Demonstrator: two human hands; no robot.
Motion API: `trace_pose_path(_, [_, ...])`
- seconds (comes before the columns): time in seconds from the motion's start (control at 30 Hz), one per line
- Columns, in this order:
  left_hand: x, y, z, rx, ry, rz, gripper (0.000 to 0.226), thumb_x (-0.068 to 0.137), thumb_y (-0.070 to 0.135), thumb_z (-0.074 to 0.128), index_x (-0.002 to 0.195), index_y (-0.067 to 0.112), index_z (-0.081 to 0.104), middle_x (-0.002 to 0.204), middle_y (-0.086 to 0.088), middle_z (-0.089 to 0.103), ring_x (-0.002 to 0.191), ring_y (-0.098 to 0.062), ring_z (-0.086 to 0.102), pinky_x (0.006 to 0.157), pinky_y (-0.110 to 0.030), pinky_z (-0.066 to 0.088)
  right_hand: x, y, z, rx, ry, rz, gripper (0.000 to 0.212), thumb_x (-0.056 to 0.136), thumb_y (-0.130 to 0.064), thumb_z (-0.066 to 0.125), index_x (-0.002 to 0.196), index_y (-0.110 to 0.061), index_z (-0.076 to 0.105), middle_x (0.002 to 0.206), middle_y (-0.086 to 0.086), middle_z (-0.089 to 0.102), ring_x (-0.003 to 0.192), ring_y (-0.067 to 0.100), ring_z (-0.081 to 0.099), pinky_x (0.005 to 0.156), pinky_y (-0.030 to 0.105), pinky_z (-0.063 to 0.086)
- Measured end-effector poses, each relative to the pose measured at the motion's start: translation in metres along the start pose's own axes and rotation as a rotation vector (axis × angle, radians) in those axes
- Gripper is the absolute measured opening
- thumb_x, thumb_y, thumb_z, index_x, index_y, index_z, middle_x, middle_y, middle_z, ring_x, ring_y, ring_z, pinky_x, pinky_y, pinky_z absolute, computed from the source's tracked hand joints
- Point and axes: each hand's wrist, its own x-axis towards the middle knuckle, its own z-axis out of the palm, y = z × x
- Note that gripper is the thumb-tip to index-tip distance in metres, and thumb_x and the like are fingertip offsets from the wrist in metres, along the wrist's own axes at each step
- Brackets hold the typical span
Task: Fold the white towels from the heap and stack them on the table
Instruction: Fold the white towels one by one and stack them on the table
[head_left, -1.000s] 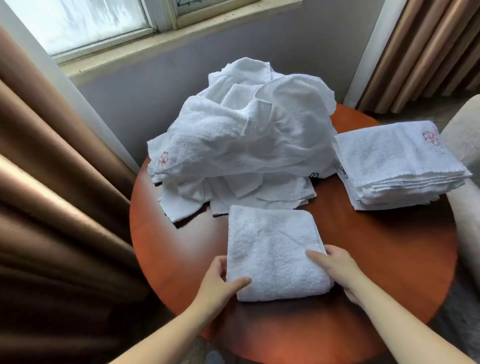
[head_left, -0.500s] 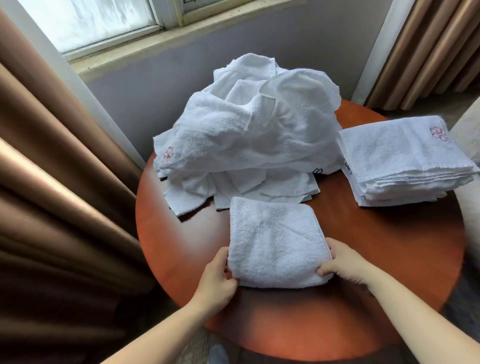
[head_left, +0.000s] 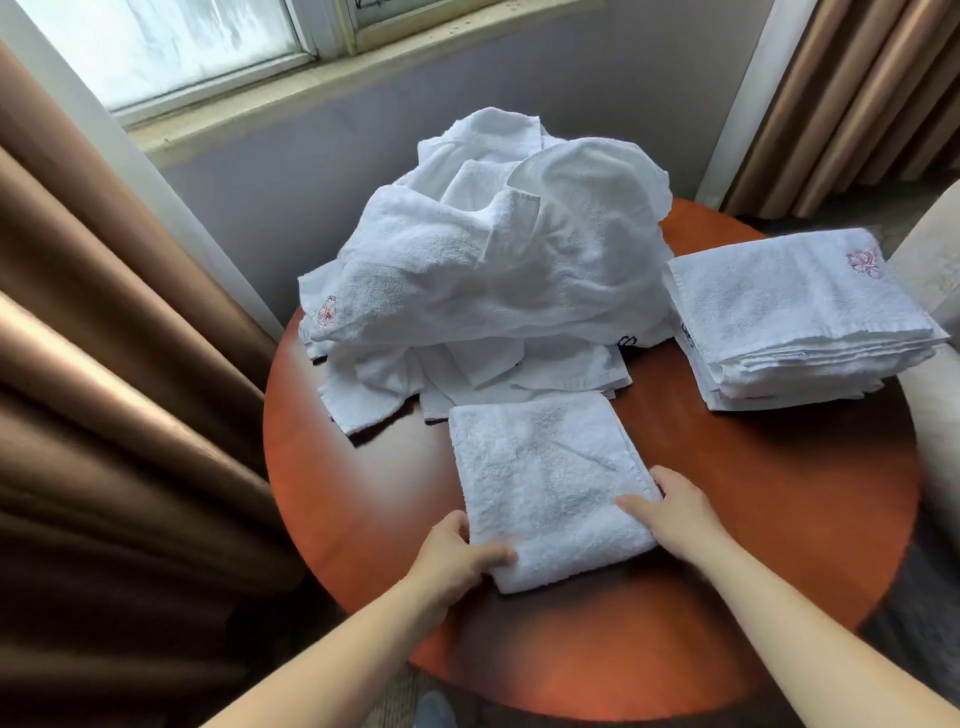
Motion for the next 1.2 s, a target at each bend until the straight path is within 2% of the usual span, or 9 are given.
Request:
trace_pose_path(0.2, [0.009, 0.040, 0.005, 0.505, 0.487, 0.496, 0.055, 0.081, 0.042, 0.062, 0.129, 0.021, 0.046, 0.132, 0.007, 0.043, 0.125, -0.015, 0.039, 0.105, -0.032, 0.031, -0.018, -0.027, 0.016, -0.473, 0.491, -0.444, 0.052, 0.064, -0.009, 0.083, 0.112, -0.007, 0.063, 0.116, 0.015, 0.059, 0.111, 0.039, 0.055, 0.092, 0.051, 0.044])
trace_pose_path(0.33, [0.029, 0.052, 0.021, 0.933, 0.453, 0.846, 0.061, 0.084, 0.049, 0.035, 0.133, 0.018, 0.054, 0.148, -0.008, 0.043, 0.137, -0.031, 0.038, 0.109, -0.048, 0.030, -0.028, -0.041, 0.045, -0.611, 0.235, -0.339, 0.060, 0.096, -0.046, 0.046, 0.147, -0.016, 0.036, 0.158, 0.010, 0.024, 0.147, 0.034, 0.014, 0.117, 0.051, 0.008])
trace_pose_path(0.43, [0.044, 0.041, 0.023, 1.194, 0.205, 0.676, 0.084, 0.079, 0.063, 0.005, 0.152, 0.026, 0.025, 0.162, 0.000, 0.008, 0.150, -0.024, 0.004, 0.118, -0.043, 0.002, -0.025, -0.025, 0.064, -0.598, 0.224, -0.282, 0.080, 0.087, -0.065, 0.002, 0.154, -0.023, 0.016, 0.163, 0.002, 0.003, 0.149, 0.026, -0.005, 0.116, 0.044, -0.011])
trace_pose_path(0.57, [0.052, 0.016, 0.016, 1.227, 0.164, 0.503, 0.091, 0.071, 0.071, -0.010, 0.153, 0.035, 0.003, 0.159, 0.012, -0.013, 0.149, -0.020, -0.010, 0.119, -0.043, 0.001, -0.020, -0.003, 0.069, -0.603, 0.202, -0.391, 0.086, 0.089, -0.068, -0.003, 0.150, -0.020, 0.031, 0.160, 0.002, 0.015, 0.147, 0.023, 0.004, 0.113, 0.035, -0.019])
trace_pose_path(0.7, [0.043, 0.024, 0.025, 1.321, 0.249, 0.495, 0.087, 0.079, 0.069, 0.006, 0.146, 0.022, 0.038, 0.154, -0.004, 0.035, 0.138, -0.029, 0.036, 0.106, -0.053, 0.026, -0.001, 0.000, 0.050, -0.666, 0.118, -0.486, 0.088, 0.088, -0.071, -0.007, 0.150, -0.023, 0.031, 0.160, -0.001, 0.017, 0.148, 0.017, 0.000, 0.114, 0.036, -0.012])
trace_pose_path(0.77, [0.041, 0.023, 0.028, 1.388, 0.364, 0.705, 0.065, 0.084, 0.063, 0.028, 0.107, 0.016, 0.067, 0.106, -0.005, 0.068, 0.093, -0.026, 0.064, 0.086, -0.046, 0.036, 0.012, 0.002, 0.039, -0.706, 0.130, -0.499, 0.085, 0.091, -0.070, -0.003, 0.147, -0.022, 0.038, 0.157, 0.000, 0.028, 0.146, 0.021, 0.007, 0.114, 0.041, -0.005])
trace_pose_path(0.93, [0.043, 0.025, 0.027, 1.164, 0.435, 0.906, 0.042, 0.086, 0.042, 0.039, 0.053, 0.022, 0.057, 0.058, 0.008, 0.054, 0.058, -0.015, 0.057, 0.071, -0.034, 0.035, 0.004, -0.015, 0.028, -0.462, 0.352, -0.068, 0.084, 0.083, -0.064, 0.056, 0.147, -0.015, 0.030, 0.151, 0.009, 0.032, 0.138, 0.031, 0.029, 0.107, 0.043, 0.028])
trace_pose_path(1.07, [0.064, 0.039, 0.018, 0.801, 0.379, 0.604, 0.020, 0.084, 0.037, 0.064, 0.082, 0.017, 0.061, 0.097, 0.004, 0.051, 0.091, -0.016, 0.047, 0.077, -0.030, 0.032, -0.017, -0.024, 0.030, 0.033, 0.351, 0.343, 0.082, 0.073, -0.054, 0.074, 0.128, -0.003, 0.041, 0.131, 0.017, 0.049, 0.119, 0.037, 0.050, 0.093, 0.042, 0.042])
trace_pose_path(1.2, [0.070, 0.049, 0.014, 0.439, 0.256, 0.178, 0.046, 0.077, 0.034, 0.070, 0.106, 0.019, 0.038, 0.112, 0.000, 0.050, 0.098, -0.022, 0.054, 0.078, -0.033, 0.041, -0.027, -0.015, 0.038, 0.279, 0.197, 0.316, 0.063, 0.072, -0.036, 0.075, 0.121, -0.010, 0.045, 0.119, 0.008, 0.059, 0.108, 0.029, 0.057, 0.093, 0.044, 0.049])
